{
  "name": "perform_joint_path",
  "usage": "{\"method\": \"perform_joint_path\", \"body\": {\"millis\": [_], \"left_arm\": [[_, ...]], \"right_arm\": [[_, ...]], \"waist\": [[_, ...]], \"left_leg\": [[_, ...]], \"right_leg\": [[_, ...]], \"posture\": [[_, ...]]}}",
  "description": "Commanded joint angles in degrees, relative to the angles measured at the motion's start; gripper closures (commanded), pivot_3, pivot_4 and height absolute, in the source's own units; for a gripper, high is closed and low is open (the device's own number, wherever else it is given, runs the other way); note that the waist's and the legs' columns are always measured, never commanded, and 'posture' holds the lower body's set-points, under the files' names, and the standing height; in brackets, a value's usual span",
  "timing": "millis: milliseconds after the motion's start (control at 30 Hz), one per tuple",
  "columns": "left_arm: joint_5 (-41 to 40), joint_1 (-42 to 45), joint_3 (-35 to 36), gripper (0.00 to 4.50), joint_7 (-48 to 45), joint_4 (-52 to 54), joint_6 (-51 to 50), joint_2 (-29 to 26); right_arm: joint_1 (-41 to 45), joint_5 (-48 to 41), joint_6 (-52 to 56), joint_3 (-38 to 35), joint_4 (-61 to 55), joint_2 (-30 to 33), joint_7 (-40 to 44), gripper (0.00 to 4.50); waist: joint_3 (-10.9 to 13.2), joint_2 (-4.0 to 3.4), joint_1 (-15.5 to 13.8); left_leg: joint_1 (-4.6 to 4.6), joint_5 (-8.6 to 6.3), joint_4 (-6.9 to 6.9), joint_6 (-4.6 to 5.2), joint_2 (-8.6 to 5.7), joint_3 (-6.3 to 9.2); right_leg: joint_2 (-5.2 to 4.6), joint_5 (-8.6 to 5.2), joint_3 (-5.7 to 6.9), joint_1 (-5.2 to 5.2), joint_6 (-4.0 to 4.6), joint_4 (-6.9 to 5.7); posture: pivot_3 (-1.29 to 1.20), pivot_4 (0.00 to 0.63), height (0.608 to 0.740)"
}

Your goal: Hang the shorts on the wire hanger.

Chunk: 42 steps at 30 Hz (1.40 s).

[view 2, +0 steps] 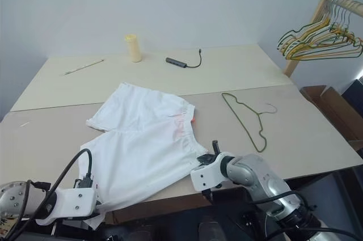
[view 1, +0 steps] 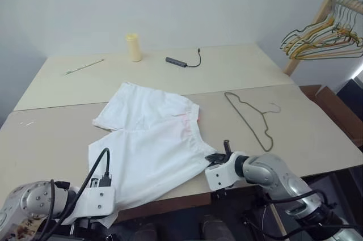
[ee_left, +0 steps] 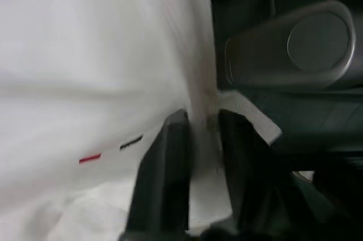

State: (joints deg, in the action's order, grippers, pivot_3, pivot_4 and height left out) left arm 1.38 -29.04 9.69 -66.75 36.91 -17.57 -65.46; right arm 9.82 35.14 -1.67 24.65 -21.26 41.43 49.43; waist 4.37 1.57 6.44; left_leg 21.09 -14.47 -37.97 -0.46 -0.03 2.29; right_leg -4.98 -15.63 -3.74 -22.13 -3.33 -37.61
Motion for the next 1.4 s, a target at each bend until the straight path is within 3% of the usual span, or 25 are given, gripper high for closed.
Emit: {"method": "perform_joint_path", "body": {"millis": [33,233,267,433,633,767,933,1067,1400], "left_arm": [[-4.38,1.13,5.09,2.24,-2.47,-0.80,3.18,0.44],[-17.73,5.84,14.61,0.26,-9.24,-4.90,6.21,2.70],[-20.66,7.92,15.78,0.25,-9.75,-6.04,5.60,3.15],[-31.02,23.06,14.20,0.25,-4.36,-11.00,-1.63,6.63],[-37.58,39.07,5.37,0.25,4.12,-12.94,-14.02,12.27],[-39.75,44.14,1.96,0.25,5.56,-13.73,-17.85,14.48],[-39.13,45.21,-0.26,0.25,4.86,-13.85,-17.27,14.73],[-39.03,45.55,-0.80,0.25,4.63,-14.01,-17.08,14.68],[-37.41,46.27,-2.01,0.25,5.16,-15.00,-15.86,15.07]], "right_arm": [[-1.70,-5.72,0.31,-3.63,-5.12,2.10,3.66,2.39],[-5.56,-23.41,6.51,-13.74,-10.42,4.90,10.08,0.20],[-5.43,-26.40,8.96,-16.32,-10.48,4.85,10.45,0.02],[-0.67,-31.55,24.02,-26.80,-4.97,3.08,5.10,0.02],[6.07,-26.67,43.07,-28.60,8.04,1.70,-6.70,0.02],[7.21,-26.14,48.12,-28.98,16.03,0.25,-12.33,0.02],[8.92,-30.20,51.85,-30.71,22.51,-2.29,-13.56,0.02],[10.50,-33.65,51.87,-30.83,26.44,-2.69,-12.49,0.90],[12.59,-37.03,54.66,-29.62,28.91,-3.26,-14.68,4.33]], "waist": [[0.02,0.03,-0.22],[0.05,0.07,-0.94],[0.06,0.07,-0.97],[0.05,0.09,-1.06],[-0.02,0.12,-0.74],[-0.04,0.09,-0.26],[-0.14,-0.04,1.94],[-0.17,-0.05,2.69],[-0.26,-0.05,3.87]], "left_leg": [[0.00,-0.01,0.00,0.01,0.02,0.00],[0.00,-0.02,0.00,0.01,0.05,-0.02],[-0.02,-0.02,0.00,0.01,0.05,-0.03],[-0.08,0.00,-0.02,0.00,0.04,-0.03],[0.03,-0.01,-0.03,0.01,-0.02,0.00],[0.20,-0.06,-0.01,0.06,-0.04,0.00],[0.19,-0.08,0.00,0.07,-0.06,-0.01],[0.08,-0.08,0.00,0.07,-0.10,-0.06],[0.11,-0.08,-0.01,0.06,-0.12,-0.01]], "right_leg": [[0.00,-0.01,0.01,0.00,0.01,0.00],[0.00,-0.02,0.01,0.02,0.02,0.01],[0.00,-0.02,0.01,0.04,0.02,0.02],[0.01,-0.03,0.01,0.12,-0.02,0.02],[0.00,0.05,-0.02,0.02,0.06,-0.01],[-0.04,0.04,-0.04,-0.13,0.04,0.04],[-0.08,0.02,-0.15,-0.12,0.02,0.07],[-0.09,0.04,-0.15,0.01,-0.04,0.06],[-0.12,0.05,-0.15,0.00,-0.08,0.07]], "posture": [[-0.11,0.062,0.740],[-0.10,0.058,0.740],[-0.11,0.057,0.740],[-0.12,0.049,0.740],[-0.14,0.040,0.740],[-0.16,0.029,0.740],[-0.17,0.021,0.740],[-0.18,0.017,0.740],[-0.18,0.017,0.740]]}}
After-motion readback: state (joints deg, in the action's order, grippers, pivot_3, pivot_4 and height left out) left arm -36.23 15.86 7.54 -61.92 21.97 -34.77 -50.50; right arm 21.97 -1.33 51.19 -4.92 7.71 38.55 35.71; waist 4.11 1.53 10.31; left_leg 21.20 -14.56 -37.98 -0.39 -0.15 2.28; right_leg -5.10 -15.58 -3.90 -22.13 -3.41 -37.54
